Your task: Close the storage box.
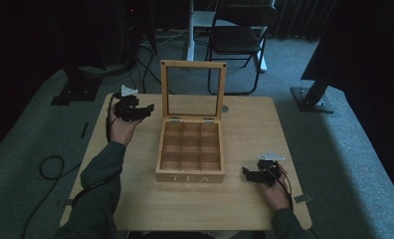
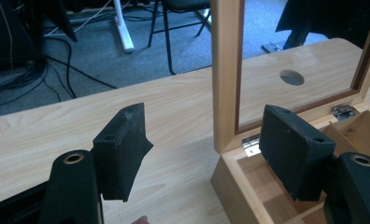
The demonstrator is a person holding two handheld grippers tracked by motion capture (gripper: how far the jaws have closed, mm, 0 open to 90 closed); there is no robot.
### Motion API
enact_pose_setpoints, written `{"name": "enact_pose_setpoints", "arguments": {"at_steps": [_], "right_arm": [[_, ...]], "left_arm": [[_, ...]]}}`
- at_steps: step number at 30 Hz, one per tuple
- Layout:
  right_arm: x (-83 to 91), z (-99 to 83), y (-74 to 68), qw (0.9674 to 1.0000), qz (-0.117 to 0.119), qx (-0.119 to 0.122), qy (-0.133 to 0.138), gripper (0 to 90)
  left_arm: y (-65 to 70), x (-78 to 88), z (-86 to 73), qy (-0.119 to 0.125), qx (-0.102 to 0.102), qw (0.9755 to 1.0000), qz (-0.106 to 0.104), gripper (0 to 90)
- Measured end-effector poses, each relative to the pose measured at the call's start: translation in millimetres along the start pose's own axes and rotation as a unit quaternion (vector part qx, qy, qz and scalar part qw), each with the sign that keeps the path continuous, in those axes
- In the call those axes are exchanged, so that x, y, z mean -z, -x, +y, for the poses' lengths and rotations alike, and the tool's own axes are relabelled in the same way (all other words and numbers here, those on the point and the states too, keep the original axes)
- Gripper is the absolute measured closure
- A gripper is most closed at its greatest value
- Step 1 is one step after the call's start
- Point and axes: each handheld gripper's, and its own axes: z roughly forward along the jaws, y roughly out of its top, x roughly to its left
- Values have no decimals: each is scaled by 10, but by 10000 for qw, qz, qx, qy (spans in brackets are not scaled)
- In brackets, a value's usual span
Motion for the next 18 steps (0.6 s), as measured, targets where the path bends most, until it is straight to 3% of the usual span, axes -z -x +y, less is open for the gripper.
{"name": "enact_pose_setpoints", "arguments": {"at_steps": [6, 18], "right_arm": [[0, 0, 0, 10000, 0, 0, 1, 128], [1, -2, -4, 10000, -5, -1, 3, 128]], "left_arm": [[44, -47, 94, 25, -100, 9999, -16, 322], [26, -129, 231, 54, -43, 10000, -30, 322]]}}
